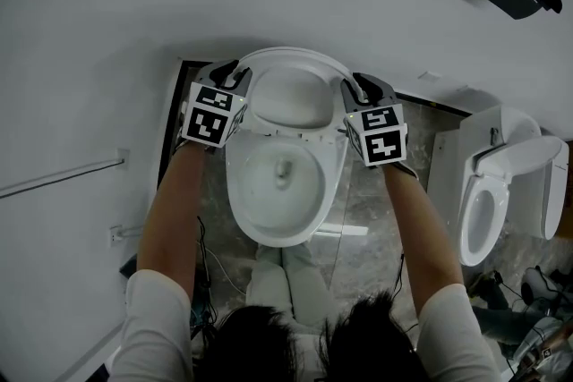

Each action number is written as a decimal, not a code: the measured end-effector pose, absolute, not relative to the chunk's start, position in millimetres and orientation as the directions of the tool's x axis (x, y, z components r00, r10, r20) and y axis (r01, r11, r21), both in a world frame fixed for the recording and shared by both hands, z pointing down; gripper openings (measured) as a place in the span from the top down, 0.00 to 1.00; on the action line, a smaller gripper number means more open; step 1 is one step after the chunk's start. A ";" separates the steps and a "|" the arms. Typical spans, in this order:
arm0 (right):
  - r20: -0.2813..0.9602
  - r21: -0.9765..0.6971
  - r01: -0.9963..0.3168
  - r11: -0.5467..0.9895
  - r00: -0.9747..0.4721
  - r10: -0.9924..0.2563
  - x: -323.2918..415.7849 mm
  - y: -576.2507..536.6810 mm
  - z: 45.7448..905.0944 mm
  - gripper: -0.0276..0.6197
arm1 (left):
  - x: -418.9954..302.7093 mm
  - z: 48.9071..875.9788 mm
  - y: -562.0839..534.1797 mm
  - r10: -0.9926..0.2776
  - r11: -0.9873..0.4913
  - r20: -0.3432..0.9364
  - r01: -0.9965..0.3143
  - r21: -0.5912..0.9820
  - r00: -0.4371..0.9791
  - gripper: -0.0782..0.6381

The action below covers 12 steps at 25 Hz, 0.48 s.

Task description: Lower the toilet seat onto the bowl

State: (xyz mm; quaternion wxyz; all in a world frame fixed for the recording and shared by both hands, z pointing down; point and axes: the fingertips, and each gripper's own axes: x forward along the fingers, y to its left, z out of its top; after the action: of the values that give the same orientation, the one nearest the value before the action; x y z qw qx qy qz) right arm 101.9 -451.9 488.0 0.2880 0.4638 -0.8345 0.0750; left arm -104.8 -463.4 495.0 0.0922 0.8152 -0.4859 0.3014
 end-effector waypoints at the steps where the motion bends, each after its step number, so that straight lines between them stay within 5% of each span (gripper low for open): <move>1: 0.558 0.154 -0.806 0.572 -0.406 -0.724 100.7 -452.9 490.1 0.80 | -104.5 497.6 -465.0 -0.731 -0.519 0.588 -0.842 -0.149 0.347 0.74; 12: 0.584 0.223 -0.775 0.591 -0.379 -0.718 95.9 -466.0 494.3 0.83 | -110.4 511.4 -478.7 -0.687 -0.588 0.643 -0.779 -0.218 0.338 0.81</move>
State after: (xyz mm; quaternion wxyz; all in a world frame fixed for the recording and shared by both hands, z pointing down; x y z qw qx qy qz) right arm 95.9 -466.0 494.3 0.3285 0.4502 -0.8291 0.0440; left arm -110.4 -478.7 511.4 0.0641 0.8155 -0.4493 0.3590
